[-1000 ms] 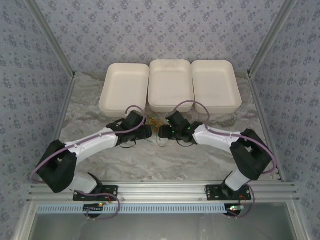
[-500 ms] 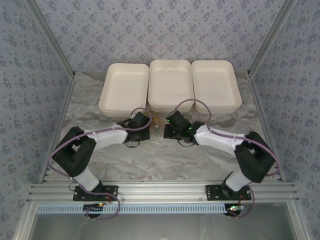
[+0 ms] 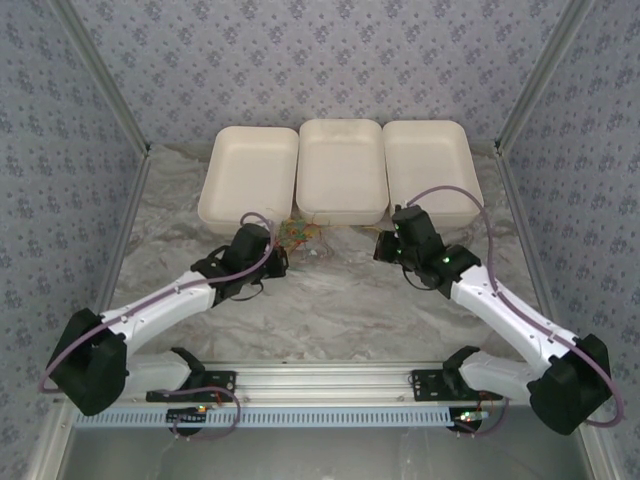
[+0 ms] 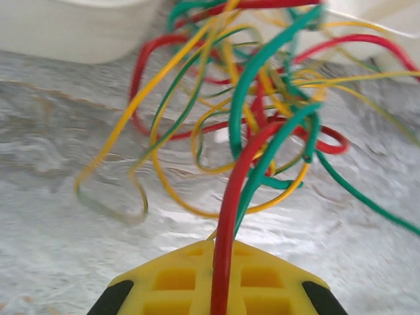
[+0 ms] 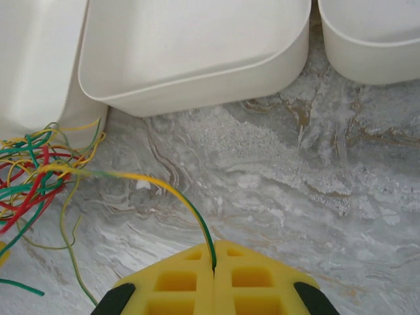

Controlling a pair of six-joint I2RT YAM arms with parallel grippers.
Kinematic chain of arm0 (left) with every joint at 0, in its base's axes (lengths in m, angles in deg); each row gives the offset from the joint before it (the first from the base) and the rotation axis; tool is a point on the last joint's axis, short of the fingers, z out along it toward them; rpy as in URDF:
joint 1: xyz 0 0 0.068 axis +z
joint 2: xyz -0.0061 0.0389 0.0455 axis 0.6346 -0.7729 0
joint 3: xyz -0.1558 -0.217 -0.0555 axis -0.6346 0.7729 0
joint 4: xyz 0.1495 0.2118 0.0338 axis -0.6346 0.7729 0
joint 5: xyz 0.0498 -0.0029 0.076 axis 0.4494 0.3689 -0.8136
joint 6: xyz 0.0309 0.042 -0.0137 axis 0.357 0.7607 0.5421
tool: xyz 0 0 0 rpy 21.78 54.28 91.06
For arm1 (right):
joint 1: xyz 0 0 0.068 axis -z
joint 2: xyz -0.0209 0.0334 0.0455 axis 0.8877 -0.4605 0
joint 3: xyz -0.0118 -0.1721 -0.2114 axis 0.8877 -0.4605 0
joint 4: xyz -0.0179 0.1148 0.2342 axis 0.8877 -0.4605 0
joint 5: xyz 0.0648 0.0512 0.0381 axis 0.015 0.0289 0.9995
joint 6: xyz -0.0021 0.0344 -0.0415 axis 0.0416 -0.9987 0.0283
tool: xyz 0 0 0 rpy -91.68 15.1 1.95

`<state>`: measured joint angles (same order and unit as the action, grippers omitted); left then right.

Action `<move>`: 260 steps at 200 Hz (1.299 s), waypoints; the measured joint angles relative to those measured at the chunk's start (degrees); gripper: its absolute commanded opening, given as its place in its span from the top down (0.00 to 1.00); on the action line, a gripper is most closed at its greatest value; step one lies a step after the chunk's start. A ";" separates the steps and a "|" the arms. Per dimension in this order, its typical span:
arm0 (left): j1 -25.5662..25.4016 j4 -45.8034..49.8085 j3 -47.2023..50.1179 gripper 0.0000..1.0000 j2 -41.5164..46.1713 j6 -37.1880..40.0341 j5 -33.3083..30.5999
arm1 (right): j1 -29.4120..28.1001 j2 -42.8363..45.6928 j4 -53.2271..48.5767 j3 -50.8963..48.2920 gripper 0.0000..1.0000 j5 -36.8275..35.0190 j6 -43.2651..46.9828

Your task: Untangle the cables

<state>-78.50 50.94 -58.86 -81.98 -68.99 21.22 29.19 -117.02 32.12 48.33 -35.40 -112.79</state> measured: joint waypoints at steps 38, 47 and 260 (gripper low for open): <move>0.00 0.13 -3.93 1.00 -0.61 1.64 5.44 | -0.02 -2.29 -0.57 -0.07 0.53 2.67 0.68; 0.00 -0.02 -4.81 1.00 -0.81 1.84 6.27 | -0.26 -2.38 -0.94 -0.07 0.45 2.82 0.72; -10.08 -9.18 -6.64 1.00 -3.32 -2.36 6.71 | -12.50 -5.84 21.55 -3.74 1.00 -6.84 -30.29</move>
<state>-88.58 41.76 -65.51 -85.30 -71.35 27.93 16.69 -122.86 53.67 44.60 -42.24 -143.08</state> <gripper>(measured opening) 0.072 0.068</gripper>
